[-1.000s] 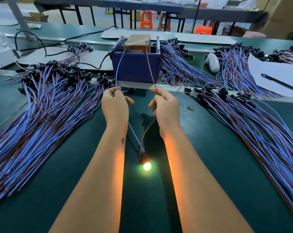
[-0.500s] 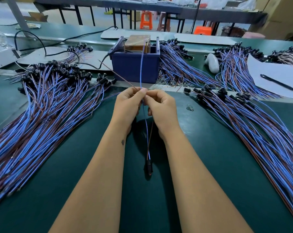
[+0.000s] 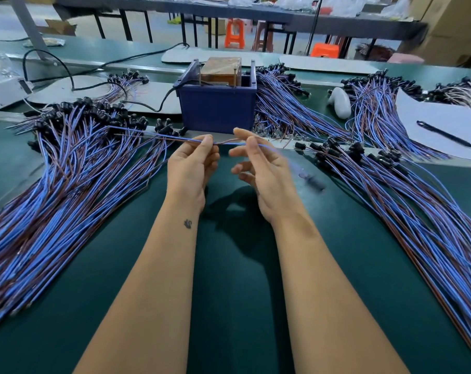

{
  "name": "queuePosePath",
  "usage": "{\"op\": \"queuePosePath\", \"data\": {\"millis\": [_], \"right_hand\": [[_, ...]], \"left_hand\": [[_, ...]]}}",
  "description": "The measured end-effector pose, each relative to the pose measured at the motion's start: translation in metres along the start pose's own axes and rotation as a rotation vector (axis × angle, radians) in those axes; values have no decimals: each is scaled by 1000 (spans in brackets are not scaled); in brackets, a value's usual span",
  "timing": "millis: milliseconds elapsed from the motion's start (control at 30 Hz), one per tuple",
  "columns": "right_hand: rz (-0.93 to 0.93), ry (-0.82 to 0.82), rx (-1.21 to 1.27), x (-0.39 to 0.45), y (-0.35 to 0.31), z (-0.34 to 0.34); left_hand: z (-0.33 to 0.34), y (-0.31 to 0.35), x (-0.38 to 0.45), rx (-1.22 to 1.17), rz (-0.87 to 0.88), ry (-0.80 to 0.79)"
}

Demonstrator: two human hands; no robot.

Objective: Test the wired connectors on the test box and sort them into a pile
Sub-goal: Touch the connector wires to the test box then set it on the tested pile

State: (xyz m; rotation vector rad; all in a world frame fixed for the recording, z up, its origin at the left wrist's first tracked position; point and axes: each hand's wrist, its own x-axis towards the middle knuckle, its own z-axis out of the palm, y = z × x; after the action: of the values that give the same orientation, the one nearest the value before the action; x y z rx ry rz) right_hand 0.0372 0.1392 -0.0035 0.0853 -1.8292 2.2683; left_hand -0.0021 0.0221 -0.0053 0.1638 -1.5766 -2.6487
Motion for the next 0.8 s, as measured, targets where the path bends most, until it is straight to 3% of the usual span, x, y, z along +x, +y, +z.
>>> {"op": "queuePosePath", "data": {"millis": [100, 267, 433, 500, 667, 800], "right_hand": [[-19, 129, 125, 4, 2, -5], [-25, 344, 303, 12, -2, -19], [-13, 454, 172, 11, -1, -29], [5, 473, 55, 9, -1, -36], [53, 440, -268, 2, -14, -69], [66, 419, -705, -3, -41, -106]], "left_hand": [[0, -5, -1, 241, 95, -49], [6, -12, -14, 617, 295, -331], [19, -19, -32, 663, 161, -724], [24, -25, -37, 724, 202, -809], [24, -30, -34, 815, 208, -792], [24, -34, -31, 835, 160, -706]]}}
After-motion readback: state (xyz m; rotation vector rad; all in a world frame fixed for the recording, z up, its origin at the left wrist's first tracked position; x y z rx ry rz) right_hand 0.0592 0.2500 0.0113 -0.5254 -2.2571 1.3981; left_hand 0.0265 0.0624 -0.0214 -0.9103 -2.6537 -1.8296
